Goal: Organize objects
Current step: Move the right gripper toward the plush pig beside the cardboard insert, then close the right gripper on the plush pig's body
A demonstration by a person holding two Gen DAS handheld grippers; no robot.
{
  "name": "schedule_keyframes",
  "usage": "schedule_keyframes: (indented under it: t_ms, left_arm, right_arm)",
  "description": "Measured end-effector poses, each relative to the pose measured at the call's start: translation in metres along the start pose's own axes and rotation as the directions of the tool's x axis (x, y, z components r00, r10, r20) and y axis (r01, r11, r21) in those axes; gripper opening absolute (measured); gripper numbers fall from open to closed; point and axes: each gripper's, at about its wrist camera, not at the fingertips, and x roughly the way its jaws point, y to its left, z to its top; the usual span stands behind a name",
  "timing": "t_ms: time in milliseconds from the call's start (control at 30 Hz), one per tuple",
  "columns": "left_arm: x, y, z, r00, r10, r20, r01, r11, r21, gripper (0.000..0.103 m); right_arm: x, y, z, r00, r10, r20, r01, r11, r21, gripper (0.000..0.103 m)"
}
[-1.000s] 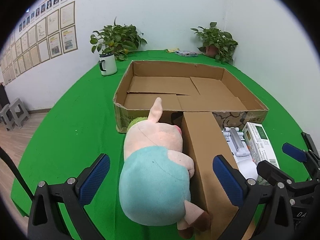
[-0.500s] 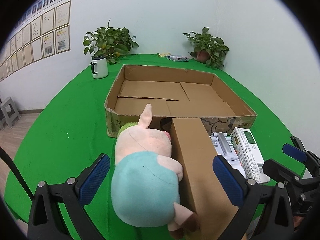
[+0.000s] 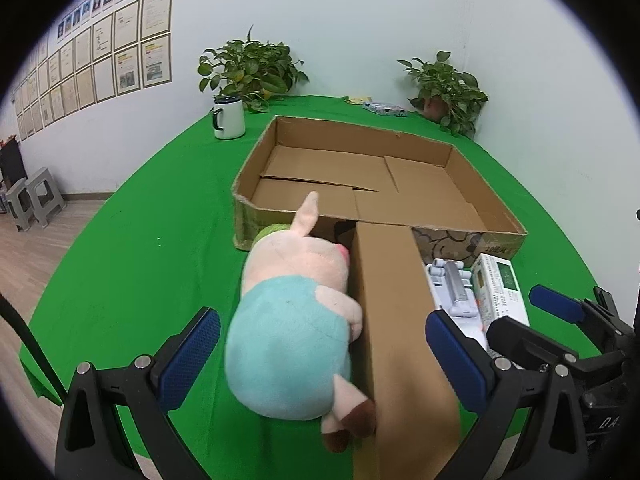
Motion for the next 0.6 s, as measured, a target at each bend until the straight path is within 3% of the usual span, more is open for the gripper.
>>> schedule_keyframes:
  t_ms: [133,267,433,600]
  left_arm:
    - [0.003,0.013,-0.002,1.000,-0.028,-0.014,0.028,1.000,0.013,0.102]
    - [0.010,0.025,-0.002,0.994,-0.109,-0.031,0.110,0.993,0.044,0.102]
    - [0.029,0.044,-0.010,0.971,-0.223,-0.091,0.229,0.971,0.067,0.100]
    - [0.047,0.054,-0.016,0.943,-0.291,-0.162,0.305,0.950,0.070,0.099]
  right_arm:
    - [0.009,0.012,0.000,0.999,0.037,0.003,-0.037,0.999,0.010,0.102]
    - [0.005,0.020,-0.005,0.999,0.012,0.040,-0.013,0.999,0.036,0.100]
    - [-0.004,0.025,-0.016,0.998,-0.030,0.047,0.025,0.996,0.091,0.091]
    - [-0.018,0.029,-0.014,0.999,0.041,0.029,-0.046,0.980,0.194,0.089]
